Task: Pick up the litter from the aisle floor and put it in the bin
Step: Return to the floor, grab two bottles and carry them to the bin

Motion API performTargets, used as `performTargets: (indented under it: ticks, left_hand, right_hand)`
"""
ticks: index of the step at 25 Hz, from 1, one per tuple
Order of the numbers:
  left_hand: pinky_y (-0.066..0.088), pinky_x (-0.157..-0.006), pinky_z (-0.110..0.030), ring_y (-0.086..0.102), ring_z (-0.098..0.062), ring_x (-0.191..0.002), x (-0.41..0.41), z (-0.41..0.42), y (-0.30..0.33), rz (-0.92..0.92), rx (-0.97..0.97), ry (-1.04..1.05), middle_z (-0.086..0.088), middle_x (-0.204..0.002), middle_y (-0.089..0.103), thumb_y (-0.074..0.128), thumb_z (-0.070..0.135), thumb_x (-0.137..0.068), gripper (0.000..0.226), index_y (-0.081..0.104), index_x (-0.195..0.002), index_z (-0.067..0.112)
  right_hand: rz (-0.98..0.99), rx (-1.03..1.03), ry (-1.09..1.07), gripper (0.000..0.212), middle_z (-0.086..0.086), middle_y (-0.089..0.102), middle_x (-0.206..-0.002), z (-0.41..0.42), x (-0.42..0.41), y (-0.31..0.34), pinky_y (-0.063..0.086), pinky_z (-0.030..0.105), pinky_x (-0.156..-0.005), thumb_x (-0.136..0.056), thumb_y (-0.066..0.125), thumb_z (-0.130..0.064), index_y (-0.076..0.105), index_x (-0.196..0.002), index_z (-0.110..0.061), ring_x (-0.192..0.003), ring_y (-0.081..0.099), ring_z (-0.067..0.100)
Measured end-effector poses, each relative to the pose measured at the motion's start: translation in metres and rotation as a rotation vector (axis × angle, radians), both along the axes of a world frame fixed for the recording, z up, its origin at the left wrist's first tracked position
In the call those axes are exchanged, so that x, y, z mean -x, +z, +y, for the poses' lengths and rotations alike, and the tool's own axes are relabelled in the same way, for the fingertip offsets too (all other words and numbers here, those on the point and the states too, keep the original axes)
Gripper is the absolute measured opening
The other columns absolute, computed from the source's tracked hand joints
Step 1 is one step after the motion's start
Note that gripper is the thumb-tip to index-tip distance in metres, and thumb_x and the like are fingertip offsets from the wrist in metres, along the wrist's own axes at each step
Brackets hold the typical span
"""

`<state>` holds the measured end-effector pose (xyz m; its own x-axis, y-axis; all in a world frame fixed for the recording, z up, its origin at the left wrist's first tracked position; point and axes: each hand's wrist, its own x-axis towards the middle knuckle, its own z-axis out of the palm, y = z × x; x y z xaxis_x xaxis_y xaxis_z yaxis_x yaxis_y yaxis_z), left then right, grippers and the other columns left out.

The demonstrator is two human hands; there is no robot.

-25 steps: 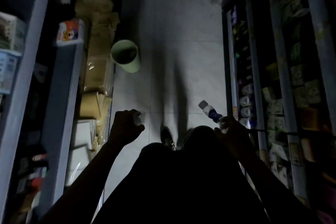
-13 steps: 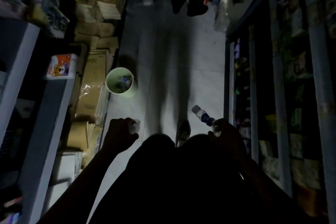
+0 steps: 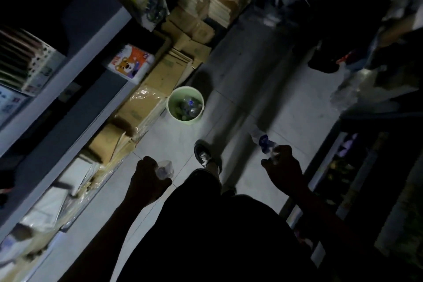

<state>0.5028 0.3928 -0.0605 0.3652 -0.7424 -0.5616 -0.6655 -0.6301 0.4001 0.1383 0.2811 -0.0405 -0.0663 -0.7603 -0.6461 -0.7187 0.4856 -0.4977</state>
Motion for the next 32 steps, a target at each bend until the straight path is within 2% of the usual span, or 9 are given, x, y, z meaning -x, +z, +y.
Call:
performTargets:
  ticks: [4,9,13,18,21,23,26,29,32]
  left_hand:
    - [0.047,-0.077,-0.034,0.058,-0.026,-0.087,-0.02,-0.066,-0.014,0.049,-0.036,0.15,-0.001,-0.092,0.06,0.085,0.025,-0.067,0.044,0.051,-0.094,0.014]
    - [0.052,-0.079,-0.031,0.067,-0.021,-0.086,-0.044,-0.14,-0.047,0.089,0.024,0.234,0.007,-0.09,0.07,0.076,0.052,-0.073,0.041,0.065,-0.097,0.02]
    - [0.048,-0.077,-0.026,0.068,-0.022,-0.086,-0.048,-0.196,-0.098,0.092,0.015,0.317,-0.004,-0.1,0.075,0.074,0.049,-0.074,0.049,0.071,-0.106,0.012]
    - [0.042,-0.081,-0.023,0.061,-0.016,-0.095,-0.05,-0.251,-0.219,0.165,-0.112,0.525,0.001,-0.105,0.069,0.076,0.044,-0.084,0.043,0.069,-0.114,0.014]
    - [0.048,-0.073,-0.025,0.068,-0.02,-0.096,-0.052,-0.279,-0.303,0.203,-0.184,0.678,0.0,-0.099,0.072,0.07,0.058,-0.083,0.046,0.072,-0.109,0.02]
    - [0.044,-0.069,-0.025,0.067,-0.024,-0.095,-0.056,-0.298,-0.359,0.174,-0.206,0.703,-0.003,-0.094,0.07,0.065,0.062,-0.087,0.049,0.071,-0.106,0.016]
    - [0.041,-0.087,-0.027,0.054,-0.033,-0.121,-0.061,-0.314,-0.429,0.106,-0.208,0.598,-0.018,-0.131,0.057,0.057,0.057,-0.096,0.069,0.05,-0.14,0.004]
    - [0.04,-0.098,-0.032,0.05,-0.034,-0.128,-0.052,-0.301,-0.448,0.143,-0.262,0.558,-0.02,-0.14,0.05,0.057,0.045,-0.098,0.067,0.037,-0.15,0.007]
    - [0.045,-0.09,-0.031,0.061,-0.03,-0.115,-0.025,-0.265,-0.417,0.193,-0.304,0.481,-0.013,-0.125,0.064,0.058,0.042,-0.092,0.051,0.054,-0.135,0.016]
  right_hand:
    - [-0.131,-0.248,-0.205,0.059,0.013,0.058,-0.104,-0.074,-0.058,-0.021,0.045,0.039,-0.077,-0.08,0.077,-0.022,0.042,-0.126,-0.01,-0.086,0.057,0.028]
    - [-0.046,-0.265,0.048,0.052,0.016,0.059,-0.113,-0.152,-0.118,-0.054,0.055,0.042,-0.085,-0.079,0.077,-0.043,0.049,-0.113,-0.014,-0.099,0.064,0.033]
    - [-0.059,-0.338,0.136,0.047,0.005,0.059,-0.109,-0.203,-0.155,-0.107,0.045,0.031,-0.082,-0.095,0.069,-0.037,0.056,-0.131,-0.008,-0.104,0.062,0.028]
    - [0.033,-0.349,0.321,0.049,0.002,0.062,-0.07,-0.258,-0.21,-0.23,0.042,0.028,-0.057,-0.092,0.066,-0.052,0.068,-0.089,-0.003,-0.063,0.058,0.01]
    - [0.06,-0.371,0.379,0.079,0.007,0.072,-0.089,-0.29,-0.245,-0.317,0.062,0.039,-0.069,-0.074,0.057,-0.083,0.065,-0.103,-0.01,-0.074,0.071,0.019]
    - [0.044,-0.389,0.383,0.084,0.006,0.067,-0.102,-0.308,-0.27,-0.372,0.064,0.044,-0.074,-0.076,0.058,-0.084,0.053,-0.122,-0.014,-0.084,0.071,0.022]
    - [0.064,-0.395,0.527,0.088,0.003,0.055,-0.117,-0.329,-0.292,-0.428,0.057,0.036,-0.071,-0.088,0.055,-0.076,0.035,-0.145,-0.013,-0.097,0.062,0.022]
    - [0.161,-0.421,0.683,0.089,0.012,0.057,-0.128,-0.32,-0.27,-0.446,0.053,0.035,-0.082,-0.091,0.052,-0.074,0.036,-0.146,-0.007,-0.11,0.06,0.031]
    - [0.163,-0.498,0.749,0.089,0.015,0.061,-0.138,-0.296,-0.224,-0.414,0.05,0.045,-0.103,-0.084,0.048,-0.076,0.047,-0.144,-0.01,-0.123,0.06,0.032]
